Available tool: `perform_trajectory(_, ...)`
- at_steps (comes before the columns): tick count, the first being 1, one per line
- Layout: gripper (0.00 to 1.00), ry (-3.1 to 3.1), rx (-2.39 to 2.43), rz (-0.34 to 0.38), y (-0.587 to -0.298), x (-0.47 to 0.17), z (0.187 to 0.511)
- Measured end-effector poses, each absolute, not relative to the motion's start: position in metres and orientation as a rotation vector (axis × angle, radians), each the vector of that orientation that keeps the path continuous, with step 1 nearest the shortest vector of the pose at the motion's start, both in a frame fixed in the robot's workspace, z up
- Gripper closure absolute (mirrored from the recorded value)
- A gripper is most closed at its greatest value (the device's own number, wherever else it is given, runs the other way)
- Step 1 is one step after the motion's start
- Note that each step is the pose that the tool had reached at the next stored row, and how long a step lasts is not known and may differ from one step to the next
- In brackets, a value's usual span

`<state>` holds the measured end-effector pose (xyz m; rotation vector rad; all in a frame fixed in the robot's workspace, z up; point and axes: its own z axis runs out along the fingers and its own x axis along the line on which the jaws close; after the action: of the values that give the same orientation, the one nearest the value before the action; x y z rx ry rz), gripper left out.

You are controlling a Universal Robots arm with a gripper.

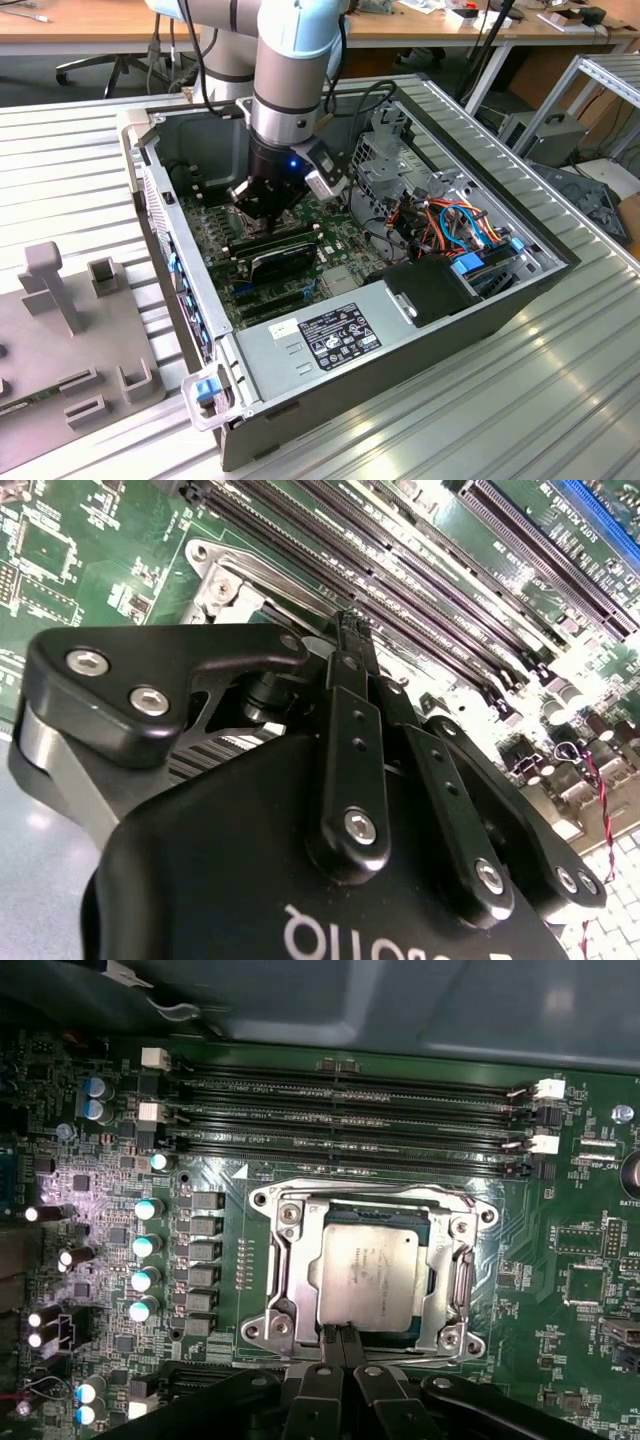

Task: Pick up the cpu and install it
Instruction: 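Install the second cpu locking lever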

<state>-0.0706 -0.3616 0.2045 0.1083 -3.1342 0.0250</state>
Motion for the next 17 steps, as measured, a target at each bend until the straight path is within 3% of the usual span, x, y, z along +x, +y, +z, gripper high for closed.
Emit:
perform_trajectory(12,0.89,-3.142,0.110,-0.003,-0.3653,-0.0736,0.2003)
perform_trajectory(14,0.89,-3.140,0.109,0.064,-0.3648,-0.0732,0.1975)
perform_trajectory(17,0.89,-3.140,0.110,0.073,-0.3655,-0.0732,0.1979)
